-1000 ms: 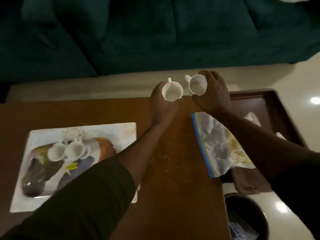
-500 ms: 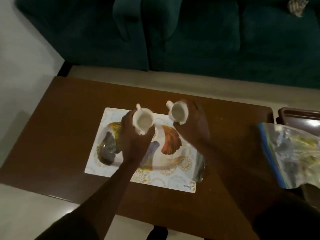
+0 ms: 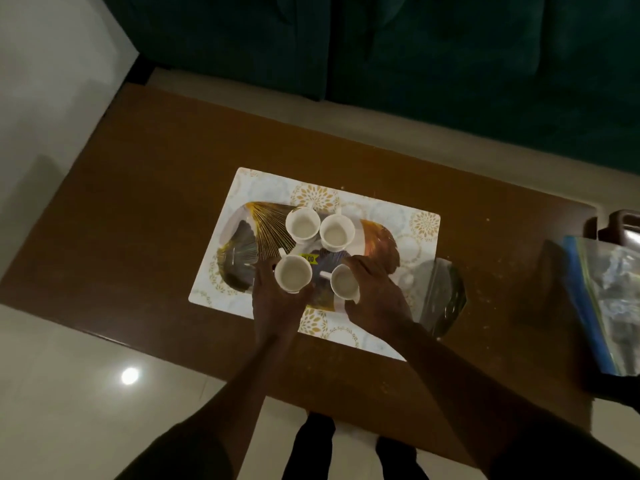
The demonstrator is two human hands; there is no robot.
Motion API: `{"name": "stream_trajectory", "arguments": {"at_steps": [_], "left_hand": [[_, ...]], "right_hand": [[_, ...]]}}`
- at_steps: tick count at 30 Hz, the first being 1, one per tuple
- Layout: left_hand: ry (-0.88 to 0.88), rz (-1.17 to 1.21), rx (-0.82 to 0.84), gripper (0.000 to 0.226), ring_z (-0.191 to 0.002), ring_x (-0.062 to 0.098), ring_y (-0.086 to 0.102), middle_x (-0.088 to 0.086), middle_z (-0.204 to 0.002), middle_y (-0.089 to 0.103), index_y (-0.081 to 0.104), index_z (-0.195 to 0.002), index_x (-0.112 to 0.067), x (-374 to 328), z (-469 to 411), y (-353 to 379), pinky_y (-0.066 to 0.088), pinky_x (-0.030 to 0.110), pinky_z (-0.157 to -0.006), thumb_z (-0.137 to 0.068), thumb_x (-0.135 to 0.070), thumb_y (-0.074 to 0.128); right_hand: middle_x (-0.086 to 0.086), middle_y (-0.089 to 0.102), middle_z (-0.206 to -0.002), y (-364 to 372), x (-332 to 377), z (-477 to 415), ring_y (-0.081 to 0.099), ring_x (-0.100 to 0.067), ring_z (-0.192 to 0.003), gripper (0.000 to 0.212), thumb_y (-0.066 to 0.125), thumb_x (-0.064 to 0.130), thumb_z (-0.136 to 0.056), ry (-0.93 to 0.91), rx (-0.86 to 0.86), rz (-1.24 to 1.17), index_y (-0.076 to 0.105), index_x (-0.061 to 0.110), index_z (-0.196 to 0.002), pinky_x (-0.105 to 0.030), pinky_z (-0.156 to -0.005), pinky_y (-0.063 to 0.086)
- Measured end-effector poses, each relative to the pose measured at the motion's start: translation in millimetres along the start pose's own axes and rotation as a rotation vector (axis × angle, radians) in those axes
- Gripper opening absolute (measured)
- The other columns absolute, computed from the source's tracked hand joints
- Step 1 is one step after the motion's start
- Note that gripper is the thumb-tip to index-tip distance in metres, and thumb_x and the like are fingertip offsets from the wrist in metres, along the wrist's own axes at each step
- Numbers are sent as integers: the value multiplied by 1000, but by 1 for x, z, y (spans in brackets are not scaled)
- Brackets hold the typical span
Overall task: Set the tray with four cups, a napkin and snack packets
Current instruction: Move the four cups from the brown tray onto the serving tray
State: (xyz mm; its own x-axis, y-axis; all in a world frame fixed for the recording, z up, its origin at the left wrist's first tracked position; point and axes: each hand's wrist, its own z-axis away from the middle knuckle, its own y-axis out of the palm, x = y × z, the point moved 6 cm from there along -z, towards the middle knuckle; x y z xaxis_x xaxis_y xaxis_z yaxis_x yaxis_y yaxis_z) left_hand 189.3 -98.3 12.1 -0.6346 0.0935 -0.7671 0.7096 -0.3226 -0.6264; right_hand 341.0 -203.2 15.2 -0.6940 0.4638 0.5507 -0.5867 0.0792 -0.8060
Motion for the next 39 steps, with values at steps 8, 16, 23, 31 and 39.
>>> {"name": "stream_trajectory", "arguments": {"at_steps": [8, 16, 23, 31, 39], "left_hand": [[68, -104, 64, 89, -109, 33, 59, 14, -127, 54, 42, -133, -8, 14, -4, 8, 50, 35, -72, -62, -37, 88], [529, -542, 358, 85, -140, 35, 36, 7, -152, 41, 38, -146, -21, 13, -11, -1, 38, 59, -106, -70, 0, 67], [502, -621, 301, 69, -118, 35, 56, 8, -125, 62, 53, -135, -16, 12, -25, -7, 43, 54, -96, -72, -26, 79], [335, -385, 269, 74, -111, 33, 61, 12, -118, 66, 50, -131, -9, 23, -26, -8, 48, 48, -91, -70, -35, 83], [190, -127, 237, 60, -99, 10, 60, 3, -115, 68, 51, -128, -19, 27, -25, 0, 48, 25, -75, -76, -33, 78]], "right_hand": [[-2, 39, -146, 15, -4, 1, 46, -26, -131, 79, 68, 9, -73, 15, 63, 10, 35, 24, -144, -38, -87, 55], [-9, 49, -128, 6, -9, 14, 52, -25, -115, 82, 84, 37, -65, 205, -166, -136, 43, 10, -130, -38, -82, 54], [-9, 54, -128, 12, 3, 6, 51, -24, -118, 62, 74, 13, -76, 165, -176, -157, 49, 9, -133, -40, -89, 52], [-17, 61, -118, 11, 0, 13, 61, -28, -105, 66, 82, 10, -69, 260, -261, -291, 48, 1, -126, -36, -83, 56], [-15, 67, -120, 21, 15, 10, 65, -26, -109, 64, 79, 10, -73, 294, -297, -440, 50, 0, -130, -39, -91, 57]]}}
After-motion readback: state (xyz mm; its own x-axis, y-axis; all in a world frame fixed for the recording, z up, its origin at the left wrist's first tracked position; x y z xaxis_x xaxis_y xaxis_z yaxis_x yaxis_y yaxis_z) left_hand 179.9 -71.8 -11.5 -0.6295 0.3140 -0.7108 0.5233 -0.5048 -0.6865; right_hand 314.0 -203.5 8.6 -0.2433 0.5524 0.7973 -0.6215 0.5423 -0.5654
